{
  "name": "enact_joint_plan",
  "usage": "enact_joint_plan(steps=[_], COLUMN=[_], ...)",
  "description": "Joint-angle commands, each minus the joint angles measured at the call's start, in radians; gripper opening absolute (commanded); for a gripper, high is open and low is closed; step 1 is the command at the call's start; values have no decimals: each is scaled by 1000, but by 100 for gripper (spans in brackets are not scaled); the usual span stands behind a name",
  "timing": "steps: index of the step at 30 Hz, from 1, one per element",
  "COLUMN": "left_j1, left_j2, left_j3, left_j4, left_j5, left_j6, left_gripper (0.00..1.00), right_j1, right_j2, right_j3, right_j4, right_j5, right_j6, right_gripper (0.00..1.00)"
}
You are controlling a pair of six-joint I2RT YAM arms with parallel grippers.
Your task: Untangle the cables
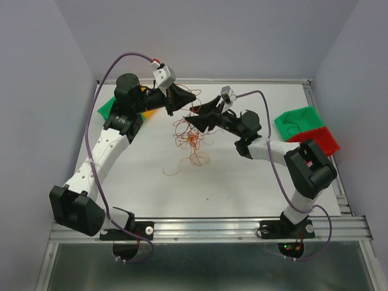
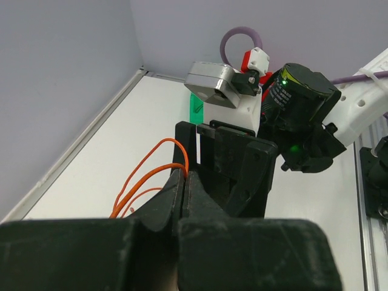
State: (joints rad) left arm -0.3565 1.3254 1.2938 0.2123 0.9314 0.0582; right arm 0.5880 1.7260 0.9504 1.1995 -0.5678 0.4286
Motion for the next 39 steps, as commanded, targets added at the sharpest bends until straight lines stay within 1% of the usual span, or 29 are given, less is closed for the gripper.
enact_joint_plan(steps=[1, 6, 9, 12, 15, 17, 19, 20, 21, 22, 24, 25, 27, 28, 30, 32, 35, 36, 39], left_j1=[-15, -19, -18, -18, -19, -18, -18, -18, -18, -18, -18, -18, -18, -16, 2, 30, 82, 123, 180], left_j2=[-28, -28, -29, -20, 20, 40, 69, 77, 93, 103, 129, 132, 130, 129, 132, 146, 190, 205, 271], left_j3=[35, 62, 110, 209, 384, 452, 543, 570, 593, 636, 673, 679, 662, 645, 589, 582, 588, 591, 598], left_j4=[32, 12, -16, -99, -198, -254, -278, -289, -295, -301, -333, -337, -324, -315, -289, -281, -278, -277, -272], left_j5=[21, 0, -51, -97, -190, -227, -267, -278, -290, -307, -327, -359, -400, -439, -447, -448, -418, -407, -370], left_j6=[-11, 8, 37, 86, 167, 184, 198, 207, 207, 212, 227, 238, 264, 272, 287, 292, 285, 281, 288], left_gripper=[0, 0, 0, 0, 0, 0, 0, 0, 0, 0, 0, 0, 0, 0, 0, 0, 0, 0, 0], right_j1=[-5, -5, 6, 12, 16, 21, 22, 22, 24, 24, 22, 24, 22, 22, 22, 22, 22, 22, 24], right_j2=[46, 93, 118, 133, 142, 145, 156, 162, 165, 165, 161, 155, 135, 129, 106, 90, 70, 63, 35], right_j3=[82, 93, 71, 34, -37, -62, -79, -85, -88, -90, -104, -111, -140, -150, -179, -196, -236, -243, -278], right_j4=[74, 75, 75, 78, 92, 92, 94, 95, 94, 95, 98, 100, 101, 101, 100, 98, 100, 100, 100], right_j5=[-24, -43, -60, -41, -43, -34, -11, -7, -3, -3, -1, 8, 23, 34, 49, 54, 80, 86, 105], right_j6=[21, 30, 32, 18, 6, -4, -5, -4, -2, -1, 4, -1, -4, -8, -17, -21, -27, -27, -28], right_gripper=[58, 53, 51, 51, 52, 52, 44, 33, 31, 31, 49, 55, 62, 62, 63, 63, 63, 63, 63])
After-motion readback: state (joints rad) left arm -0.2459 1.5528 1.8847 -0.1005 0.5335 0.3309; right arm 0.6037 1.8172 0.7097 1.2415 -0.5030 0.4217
